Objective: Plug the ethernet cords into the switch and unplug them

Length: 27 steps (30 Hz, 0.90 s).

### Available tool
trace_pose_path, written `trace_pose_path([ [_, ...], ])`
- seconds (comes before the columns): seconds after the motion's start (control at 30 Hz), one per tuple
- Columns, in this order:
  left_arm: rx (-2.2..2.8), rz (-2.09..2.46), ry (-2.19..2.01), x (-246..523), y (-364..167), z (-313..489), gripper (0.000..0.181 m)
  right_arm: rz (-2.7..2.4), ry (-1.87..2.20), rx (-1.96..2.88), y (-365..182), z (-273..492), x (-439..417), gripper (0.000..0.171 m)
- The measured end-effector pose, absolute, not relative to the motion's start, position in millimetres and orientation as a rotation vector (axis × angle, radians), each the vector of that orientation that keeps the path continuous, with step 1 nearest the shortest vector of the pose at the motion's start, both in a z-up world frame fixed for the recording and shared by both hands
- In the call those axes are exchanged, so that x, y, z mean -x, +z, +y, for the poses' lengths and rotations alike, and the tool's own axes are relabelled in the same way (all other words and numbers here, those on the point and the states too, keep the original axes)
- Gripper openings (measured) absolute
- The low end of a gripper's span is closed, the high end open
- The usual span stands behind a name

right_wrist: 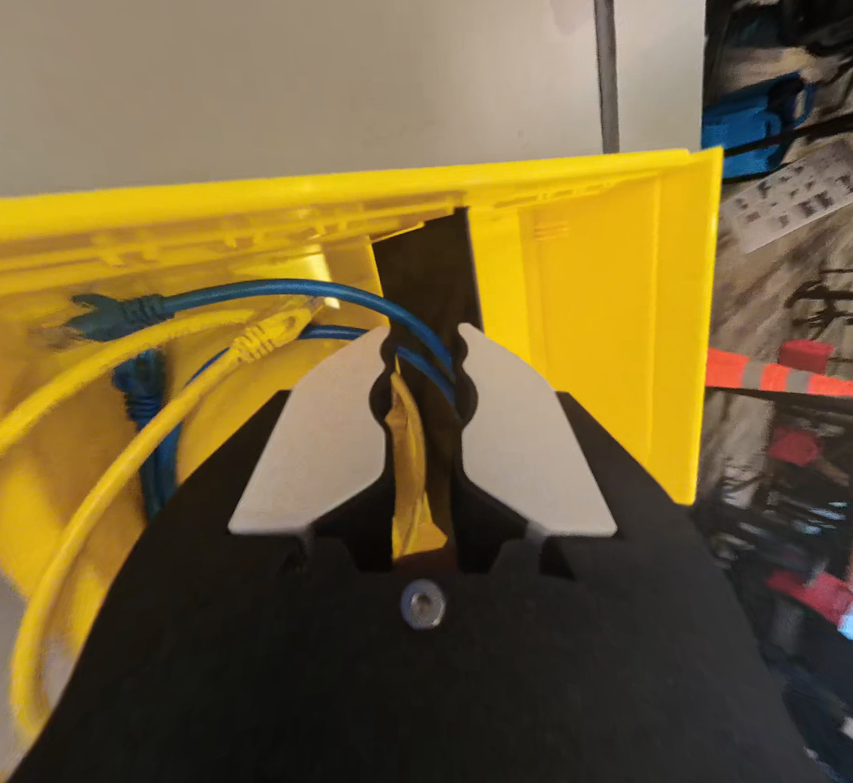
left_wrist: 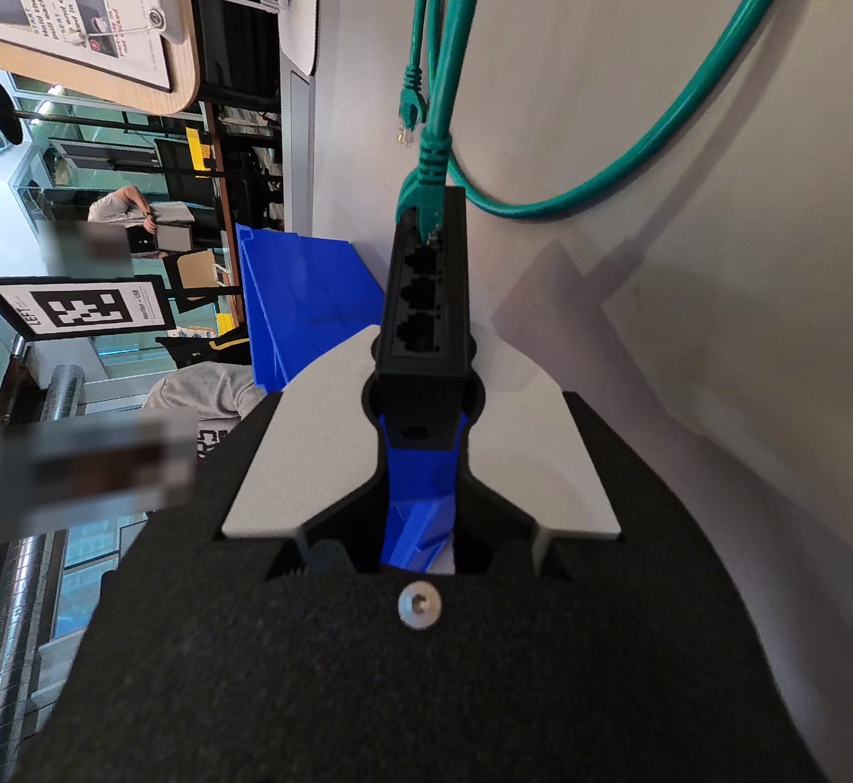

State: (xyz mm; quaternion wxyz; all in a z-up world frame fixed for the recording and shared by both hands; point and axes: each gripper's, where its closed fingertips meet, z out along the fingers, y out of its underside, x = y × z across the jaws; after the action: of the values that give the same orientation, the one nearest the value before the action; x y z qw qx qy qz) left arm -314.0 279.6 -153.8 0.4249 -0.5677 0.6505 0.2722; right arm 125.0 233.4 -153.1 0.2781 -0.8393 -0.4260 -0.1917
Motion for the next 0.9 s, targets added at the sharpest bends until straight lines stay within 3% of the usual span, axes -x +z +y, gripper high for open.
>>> trace_pose_path([
  [0.1,1.408,1.621,0.675,313.8,-152.3,279.7,0.029,-0.924,-0.421,2.252,-114.2,224.7,-127.7,0.041],
  [0.23,1.373,1.61,0.663,309.6,-148.4,279.3,0.029,-0.559,-0.31,2.219,-69.0,200.3,-113.7,0.042],
  [0.33,1.307,1.592,0.661,304.4,-142.8,279.2,0.029,-0.473,0.184,2.178,-77.1,169.4,-22.0,0.049],
  [0.5,1.19,1.571,0.693,294.7,-132.4,275.9,0.029,-0.435,0.785,1.985,-97.4,144.6,120.4,0.037],
  [0.57,1.163,1.58,0.68,289.4,-132.3,271.6,0.029,-0.545,0.703,2.024,-100.2,151.0,143.3,0.047],
  [0.7,1.114,1.631,0.736,284.4,-137.5,265.4,0.029,-0.84,0.371,1.862,-79.7,178.3,176.3,0.04],
  [0.9,1.098,1.678,0.795,283.3,-139.5,251.0,0.029,-1.288,0.102,1.801,-125.0,216.8,221.5,0.038],
])
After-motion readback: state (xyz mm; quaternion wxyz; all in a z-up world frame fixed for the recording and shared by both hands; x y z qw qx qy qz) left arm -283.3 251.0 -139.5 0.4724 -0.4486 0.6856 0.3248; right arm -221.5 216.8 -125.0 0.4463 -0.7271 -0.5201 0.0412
